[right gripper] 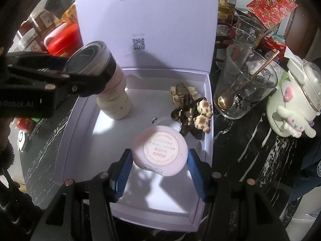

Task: Organize objects
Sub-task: 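Lower the white compact into the box and open the right tool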

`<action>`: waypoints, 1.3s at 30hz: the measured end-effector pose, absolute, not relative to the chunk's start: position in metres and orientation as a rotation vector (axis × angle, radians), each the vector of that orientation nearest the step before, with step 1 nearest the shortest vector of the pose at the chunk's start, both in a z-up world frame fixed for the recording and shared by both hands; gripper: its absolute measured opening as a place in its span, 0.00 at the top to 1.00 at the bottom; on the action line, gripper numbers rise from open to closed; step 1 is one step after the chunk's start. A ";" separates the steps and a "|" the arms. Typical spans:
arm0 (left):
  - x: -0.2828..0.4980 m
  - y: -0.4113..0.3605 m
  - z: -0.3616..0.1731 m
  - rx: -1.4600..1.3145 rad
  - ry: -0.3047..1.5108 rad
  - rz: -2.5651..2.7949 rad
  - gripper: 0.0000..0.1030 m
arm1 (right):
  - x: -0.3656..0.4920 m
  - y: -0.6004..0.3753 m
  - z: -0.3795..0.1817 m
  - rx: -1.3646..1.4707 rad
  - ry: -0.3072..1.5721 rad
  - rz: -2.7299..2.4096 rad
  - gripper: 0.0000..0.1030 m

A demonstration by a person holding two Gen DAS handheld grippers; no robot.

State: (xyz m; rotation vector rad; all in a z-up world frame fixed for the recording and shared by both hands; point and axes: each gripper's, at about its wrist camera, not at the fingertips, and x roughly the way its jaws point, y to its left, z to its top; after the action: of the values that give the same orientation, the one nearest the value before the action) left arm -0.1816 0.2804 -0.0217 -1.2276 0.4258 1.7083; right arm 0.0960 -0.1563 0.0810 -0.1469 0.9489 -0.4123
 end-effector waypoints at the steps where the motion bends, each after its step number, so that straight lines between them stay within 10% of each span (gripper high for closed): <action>1: -0.183 0.282 -0.023 -1.229 0.427 1.708 0.35 | 0.098 -0.159 0.080 -0.141 0.949 -0.413 0.45; 39: -0.196 0.293 -0.039 -1.200 0.430 1.729 0.35 | 0.125 -0.169 0.058 -0.133 0.985 -0.450 0.44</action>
State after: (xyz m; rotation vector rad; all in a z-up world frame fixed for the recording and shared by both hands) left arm -0.1963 0.2927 -0.0393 -1.2001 0.4303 1.7291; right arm 0.1252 -0.1689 0.0580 -0.1328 0.9848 -0.4500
